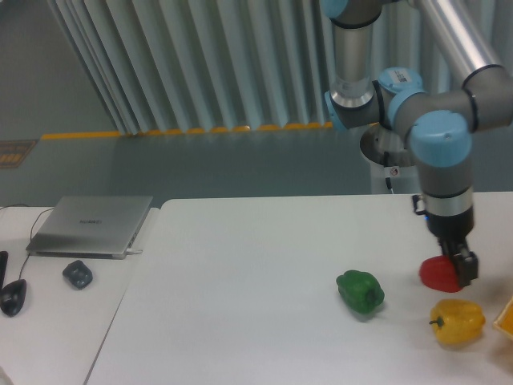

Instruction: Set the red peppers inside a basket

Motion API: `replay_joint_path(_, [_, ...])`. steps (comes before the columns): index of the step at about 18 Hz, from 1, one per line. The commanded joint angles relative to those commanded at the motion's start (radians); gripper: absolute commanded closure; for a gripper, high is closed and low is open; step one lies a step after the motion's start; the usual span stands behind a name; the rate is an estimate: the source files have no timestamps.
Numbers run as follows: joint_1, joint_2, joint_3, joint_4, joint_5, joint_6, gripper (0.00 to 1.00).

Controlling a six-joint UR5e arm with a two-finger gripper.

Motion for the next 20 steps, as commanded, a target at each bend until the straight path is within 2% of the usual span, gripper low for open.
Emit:
replay_joint_path(1, [0.012, 0.000, 0.006, 0.002, 0.000, 0.014, 0.56])
replay_joint_path(4, [0.049, -0.008, 0.009, 0.132, -0.003, 0.020, 0.56])
replay_joint_path(7, [0.091, -0.018, 0.006, 0.172, -0.003, 0.020, 0.56])
replay_joint_path(10, [0.138, -0.031, -0.003, 0.198, 0.000, 0.017, 0.54])
replay_joint_path(13, [0.189, -0.025, -0.037, 0.198, 0.002, 0.019, 0.54])
replay_joint_path(15, [0.190, -0.023, -0.041, 0.193, 0.009, 0.014, 0.54])
replay_joint_path(18, [0.192, -0.025, -0.054, 0.196, 0.104, 0.019, 0.45])
replay_joint_path(19, [0.190, -0.025, -0.055, 0.196, 0.115, 0.019, 0.36])
replay_joint_path(20, [0.190, -0.025, -0.063, 0.198, 0.115, 0.017, 0.24])
